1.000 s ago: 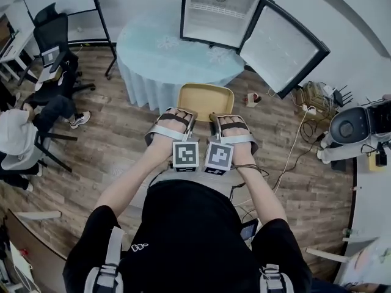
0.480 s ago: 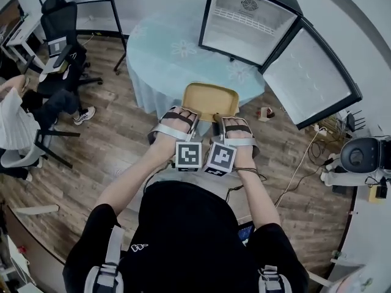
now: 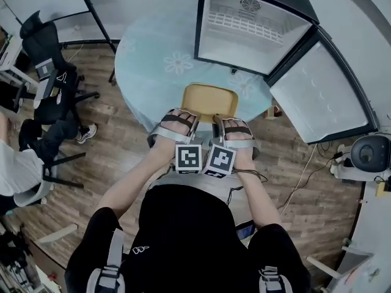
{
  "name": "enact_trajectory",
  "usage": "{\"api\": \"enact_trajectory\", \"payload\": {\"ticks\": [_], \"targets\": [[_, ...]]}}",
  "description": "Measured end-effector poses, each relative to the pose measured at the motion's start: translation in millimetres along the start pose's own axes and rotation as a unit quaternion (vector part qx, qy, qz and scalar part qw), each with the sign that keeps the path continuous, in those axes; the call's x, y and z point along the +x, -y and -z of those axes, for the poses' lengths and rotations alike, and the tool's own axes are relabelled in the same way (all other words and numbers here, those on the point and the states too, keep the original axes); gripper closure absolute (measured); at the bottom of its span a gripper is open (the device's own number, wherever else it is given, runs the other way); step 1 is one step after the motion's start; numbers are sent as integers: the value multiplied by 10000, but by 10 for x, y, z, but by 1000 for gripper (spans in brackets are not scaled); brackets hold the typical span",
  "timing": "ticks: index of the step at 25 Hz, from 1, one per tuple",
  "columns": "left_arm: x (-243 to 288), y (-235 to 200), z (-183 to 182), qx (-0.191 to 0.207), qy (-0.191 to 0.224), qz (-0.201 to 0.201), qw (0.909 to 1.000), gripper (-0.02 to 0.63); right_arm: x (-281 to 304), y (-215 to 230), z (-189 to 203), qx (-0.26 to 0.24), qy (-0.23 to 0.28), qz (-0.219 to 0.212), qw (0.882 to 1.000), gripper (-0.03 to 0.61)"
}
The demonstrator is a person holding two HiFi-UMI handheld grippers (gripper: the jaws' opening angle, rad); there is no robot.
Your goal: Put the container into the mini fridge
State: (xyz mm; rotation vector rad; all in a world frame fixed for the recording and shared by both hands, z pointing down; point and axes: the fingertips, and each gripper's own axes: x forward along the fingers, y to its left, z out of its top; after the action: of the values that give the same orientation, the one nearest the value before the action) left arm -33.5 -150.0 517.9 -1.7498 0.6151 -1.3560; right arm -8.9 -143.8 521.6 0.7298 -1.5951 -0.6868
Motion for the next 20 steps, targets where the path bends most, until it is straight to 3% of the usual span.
{"api": "enact_trajectory", "payload": {"ticks": [9,20], "targets": [[622,-582,-10,77,563,-43,9984,592,493,654,256,110,-577,103,9982,566],[973,-756,-69,70,762,67,9970,592,725,874,463,71,-835,54,9965,566]]}}
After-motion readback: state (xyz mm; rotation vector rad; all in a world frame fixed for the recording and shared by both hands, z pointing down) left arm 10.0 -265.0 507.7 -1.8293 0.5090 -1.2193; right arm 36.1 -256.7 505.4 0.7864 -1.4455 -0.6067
